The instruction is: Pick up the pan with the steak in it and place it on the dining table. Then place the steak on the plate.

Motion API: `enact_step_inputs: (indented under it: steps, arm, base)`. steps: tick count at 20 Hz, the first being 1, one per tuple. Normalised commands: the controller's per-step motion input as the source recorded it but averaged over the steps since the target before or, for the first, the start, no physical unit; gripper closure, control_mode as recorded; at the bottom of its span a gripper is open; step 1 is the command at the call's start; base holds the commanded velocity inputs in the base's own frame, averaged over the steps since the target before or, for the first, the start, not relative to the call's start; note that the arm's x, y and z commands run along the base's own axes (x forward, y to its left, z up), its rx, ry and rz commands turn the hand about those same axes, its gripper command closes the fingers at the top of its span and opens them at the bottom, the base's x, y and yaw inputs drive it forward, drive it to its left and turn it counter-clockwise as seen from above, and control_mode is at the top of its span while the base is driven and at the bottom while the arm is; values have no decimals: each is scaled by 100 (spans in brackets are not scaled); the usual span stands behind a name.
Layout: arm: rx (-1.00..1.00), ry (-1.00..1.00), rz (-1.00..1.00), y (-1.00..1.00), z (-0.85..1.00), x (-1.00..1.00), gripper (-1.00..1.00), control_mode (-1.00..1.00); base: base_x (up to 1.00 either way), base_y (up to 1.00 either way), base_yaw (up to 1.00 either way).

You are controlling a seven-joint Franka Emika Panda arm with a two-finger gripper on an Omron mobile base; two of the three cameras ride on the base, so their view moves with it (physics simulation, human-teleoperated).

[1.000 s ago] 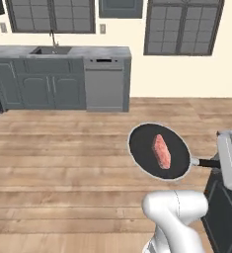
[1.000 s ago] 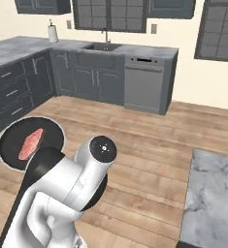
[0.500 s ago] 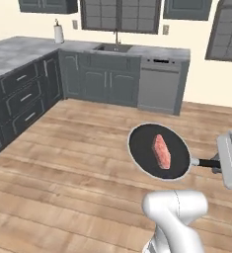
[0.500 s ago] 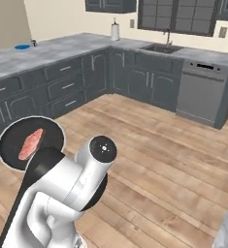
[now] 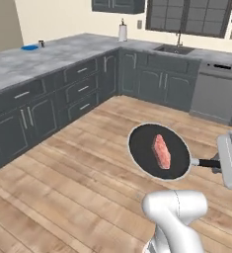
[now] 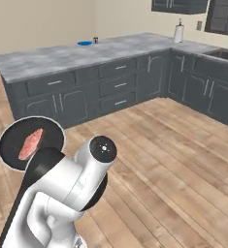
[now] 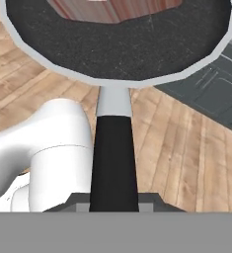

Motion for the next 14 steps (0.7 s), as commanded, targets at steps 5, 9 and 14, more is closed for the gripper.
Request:
enact_step_inputs:
  steps: [5, 9, 14]
  arm:
    - [0, 0, 0, 0, 0, 0, 100, 100]
    - [0, 0, 0, 0, 0, 0, 100, 100]
    - [0, 0, 0, 0, 0, 0, 100, 100]
  base:
    - [-5, 0, 50]
    - [-4, 0, 50]
    - [-4, 0, 50]
